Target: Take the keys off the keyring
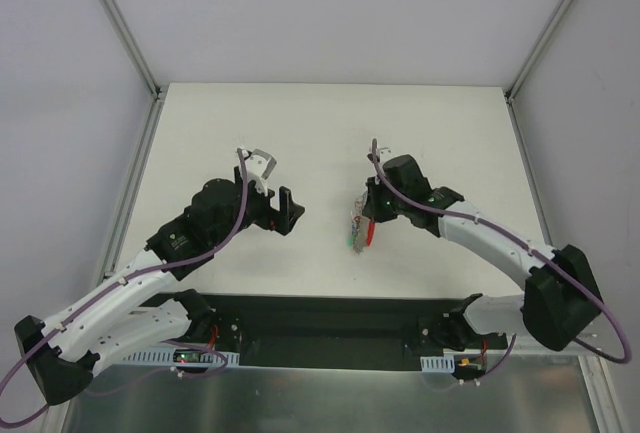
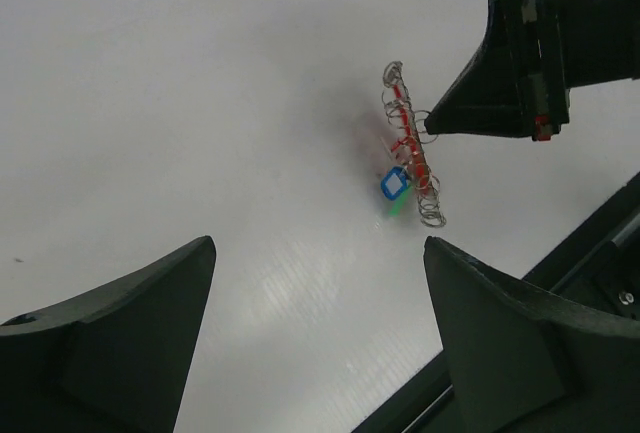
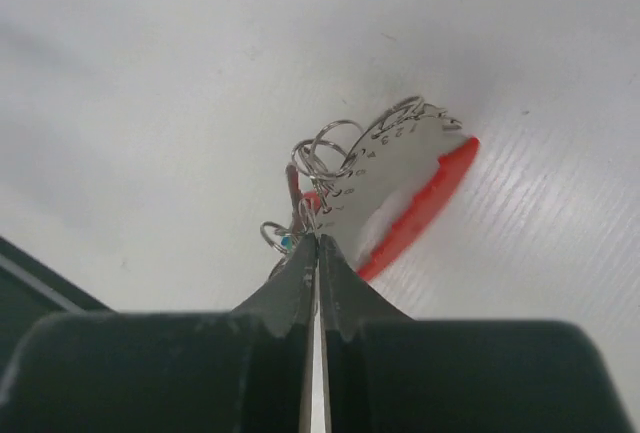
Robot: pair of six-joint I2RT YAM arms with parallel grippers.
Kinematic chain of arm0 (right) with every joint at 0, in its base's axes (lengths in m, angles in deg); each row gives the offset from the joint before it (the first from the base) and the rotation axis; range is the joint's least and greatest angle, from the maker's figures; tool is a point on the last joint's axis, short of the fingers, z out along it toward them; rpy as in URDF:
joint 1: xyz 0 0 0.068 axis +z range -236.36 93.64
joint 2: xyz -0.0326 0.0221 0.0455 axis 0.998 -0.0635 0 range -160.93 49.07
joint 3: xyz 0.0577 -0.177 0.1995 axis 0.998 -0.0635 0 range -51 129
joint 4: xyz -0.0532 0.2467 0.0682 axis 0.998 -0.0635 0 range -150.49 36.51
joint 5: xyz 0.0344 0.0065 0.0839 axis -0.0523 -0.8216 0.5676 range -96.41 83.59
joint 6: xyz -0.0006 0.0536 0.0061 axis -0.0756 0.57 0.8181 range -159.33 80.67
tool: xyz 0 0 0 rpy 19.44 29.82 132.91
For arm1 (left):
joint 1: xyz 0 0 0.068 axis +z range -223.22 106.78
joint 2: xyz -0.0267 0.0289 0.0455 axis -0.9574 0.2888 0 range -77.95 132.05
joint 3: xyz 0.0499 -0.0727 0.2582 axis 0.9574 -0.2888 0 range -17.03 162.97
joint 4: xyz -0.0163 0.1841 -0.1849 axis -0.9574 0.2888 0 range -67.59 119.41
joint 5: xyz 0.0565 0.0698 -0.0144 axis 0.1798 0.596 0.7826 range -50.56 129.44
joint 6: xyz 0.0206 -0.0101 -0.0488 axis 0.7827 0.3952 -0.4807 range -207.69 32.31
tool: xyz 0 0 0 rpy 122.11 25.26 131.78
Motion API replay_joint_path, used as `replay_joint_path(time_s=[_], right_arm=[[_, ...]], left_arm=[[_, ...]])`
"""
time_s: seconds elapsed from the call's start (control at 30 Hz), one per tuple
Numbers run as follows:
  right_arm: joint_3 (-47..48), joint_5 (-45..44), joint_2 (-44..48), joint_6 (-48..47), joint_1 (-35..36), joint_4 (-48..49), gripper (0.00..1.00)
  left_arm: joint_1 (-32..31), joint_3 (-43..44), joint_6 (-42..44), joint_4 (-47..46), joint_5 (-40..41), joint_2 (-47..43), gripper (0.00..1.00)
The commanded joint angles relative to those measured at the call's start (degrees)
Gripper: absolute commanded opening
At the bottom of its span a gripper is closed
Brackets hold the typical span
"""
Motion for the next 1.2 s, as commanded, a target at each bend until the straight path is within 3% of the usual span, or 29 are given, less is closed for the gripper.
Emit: replay_joint_path(time_s=[0.0,0.2,0.43,0.73,0.97,1.17], right_arm=[[-0.6,6.1,8.3,-3.7,1.0,-1.0,0.01],[-1.2,14.1,17.7,-6.6,3.0,-0.5,0.01],[-2.5,21.5,27.4,-6.5,4.0,1.9,0.01],[-3.6,33.6,34.4,-7.2,4.7,6.0,0.01],[-1.4,38.9,33.9,-6.4,5.2,7.0,0.01],[-1.3,36.7,34.4,-4.3,5.8,10.3,0.01]], left_arm=[[-0.5,2.1,3.2,-1.9,-10.0,0.5,0.85],[-0.4,5.9,6.2,-1.2,-21.7,3.3,0.83],[-0.3,9.0,11.0,0.7,-35.2,7.7,0.89],[-0.3,9.7,18.2,0.5,-50.9,8.6,0.92],[-0.4,11.6,17.4,0.5,-60.0,15.3,0.82],[-0.4,12.1,15.0,-2.1,-62.5,16.7,0.75]])
